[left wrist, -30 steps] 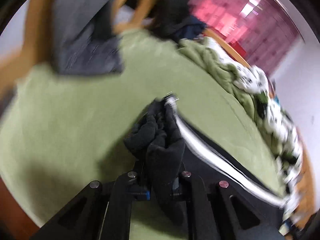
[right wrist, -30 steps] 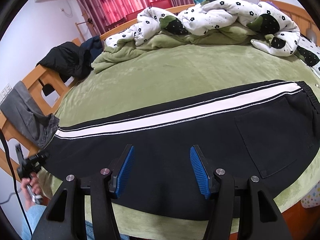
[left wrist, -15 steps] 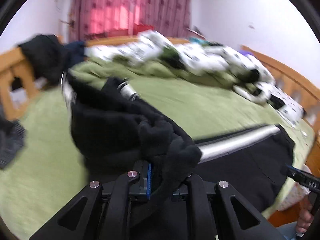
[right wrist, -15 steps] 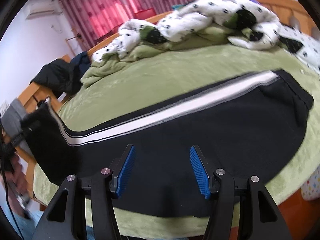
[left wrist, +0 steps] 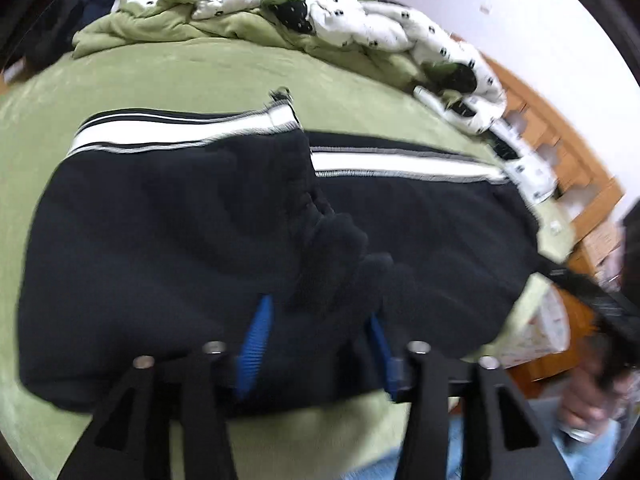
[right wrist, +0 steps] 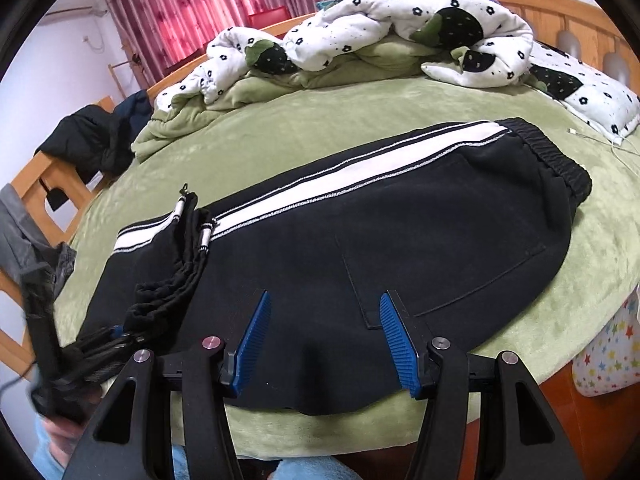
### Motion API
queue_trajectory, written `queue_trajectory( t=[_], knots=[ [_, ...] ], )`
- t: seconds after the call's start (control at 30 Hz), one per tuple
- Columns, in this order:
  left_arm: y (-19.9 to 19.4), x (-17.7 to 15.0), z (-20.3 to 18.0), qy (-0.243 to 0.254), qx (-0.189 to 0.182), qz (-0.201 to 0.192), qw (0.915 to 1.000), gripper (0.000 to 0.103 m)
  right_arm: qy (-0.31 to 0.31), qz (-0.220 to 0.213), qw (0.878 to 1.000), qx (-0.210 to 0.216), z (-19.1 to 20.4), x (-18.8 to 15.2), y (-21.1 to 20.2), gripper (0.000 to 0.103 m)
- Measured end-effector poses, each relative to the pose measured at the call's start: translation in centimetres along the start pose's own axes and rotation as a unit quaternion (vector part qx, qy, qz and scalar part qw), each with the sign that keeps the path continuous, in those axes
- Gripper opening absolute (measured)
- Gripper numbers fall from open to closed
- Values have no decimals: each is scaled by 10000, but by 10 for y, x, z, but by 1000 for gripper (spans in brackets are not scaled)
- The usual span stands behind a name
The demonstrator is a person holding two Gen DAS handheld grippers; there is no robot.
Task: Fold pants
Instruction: 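Release the waistband with the left tool while the right tool pinches the fold crease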
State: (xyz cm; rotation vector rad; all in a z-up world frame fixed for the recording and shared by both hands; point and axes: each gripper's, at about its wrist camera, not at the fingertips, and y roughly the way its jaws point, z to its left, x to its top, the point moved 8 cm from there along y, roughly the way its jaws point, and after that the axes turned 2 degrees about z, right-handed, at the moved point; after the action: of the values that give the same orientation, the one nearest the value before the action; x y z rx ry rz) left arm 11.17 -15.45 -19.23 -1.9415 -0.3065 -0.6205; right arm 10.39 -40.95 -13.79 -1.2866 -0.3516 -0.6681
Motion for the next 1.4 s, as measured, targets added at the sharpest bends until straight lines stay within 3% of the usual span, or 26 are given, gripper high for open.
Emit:
queue_trajectory(
  t=[0.07, 0.2, 0.37, 0.5, 0.57, 0.6, 0.63, 0.7, 0.8, 0.9, 1.0, 1.07, 1.13, 1.17, 1.33, 1.4],
  knots=[
    [-24, -2, 11, -36, -102, -220, 9997, 68, -17, 42, 10000, 42, 0, -1, 5, 57],
    [-69, -5, 55, -287, 362, -572, 9973, 70, -326, 105, 9994, 29, 21, 0, 17, 57],
    [-105, -19, 124, -867, 960, -661, 9894, 70, -117, 397, 9928, 1121, 83, 1, 36, 57],
    [-121, -30, 161, -1136, 1127, -645, 9850, 70, -468, 338, 9900, 1284, 129, -1, 52, 57],
    [-122, -35, 175, -1302, 1071, -639, 9836, 70, -799, 430, 9892, 1153, 149, -11, 65, 50],
    [-122, -36, 181, -1376, 1026, -626, 9832, 70, -898, 486, 9884, 1120, 155, -16, 72, 29],
    [-120, -38, 183, -1424, 943, -605, 9834, 70, -1051, 567, 9873, 1044, 162, -25, 80, 17],
    [-119, -41, 181, -1356, 790, -551, 9861, 70, -1303, 532, 9871, 767, 166, -32, 83, 14],
    [-117, -46, 167, -943, 564, -426, 9930, 70, -927, 210, 9882, 1202, 154, -26, 59, 13],
    [-107, -47, 154, -572, 577, -292, 9963, 70, -497, 710, 9867, 1375, 136, -40, 68, 13],
    [-92, -45, 154, -472, 824, -200, 9953, 70, -872, 873, 9866, 1071, 140, -57, 78, 17],
    [-79, -41, 152, -615, 685, -115, 9957, 70, -783, 796, 9870, 1156, 141, -50, 71, 24],
    [-66, -39, 152, -692, 654, -7, 9955, 70, -437, 676, 9871, 1383, 140, -35, 64, 45],
    [-60, -38, 151, -686, 707, -7, 9951, 70, -338, 612, 9876, 1407, 138, -29, 64, 47],
    [-49, -29, 148, -417, 1265, -360, 9904, 70, -365, 644, 9908, 1134, 140, -1, 92, 47],
    [-50, -26, 150, -410, 1232, -522, 9902, 70, -301, 834, 9884, 1231, 143, 2, 112, 47]
  ],
)
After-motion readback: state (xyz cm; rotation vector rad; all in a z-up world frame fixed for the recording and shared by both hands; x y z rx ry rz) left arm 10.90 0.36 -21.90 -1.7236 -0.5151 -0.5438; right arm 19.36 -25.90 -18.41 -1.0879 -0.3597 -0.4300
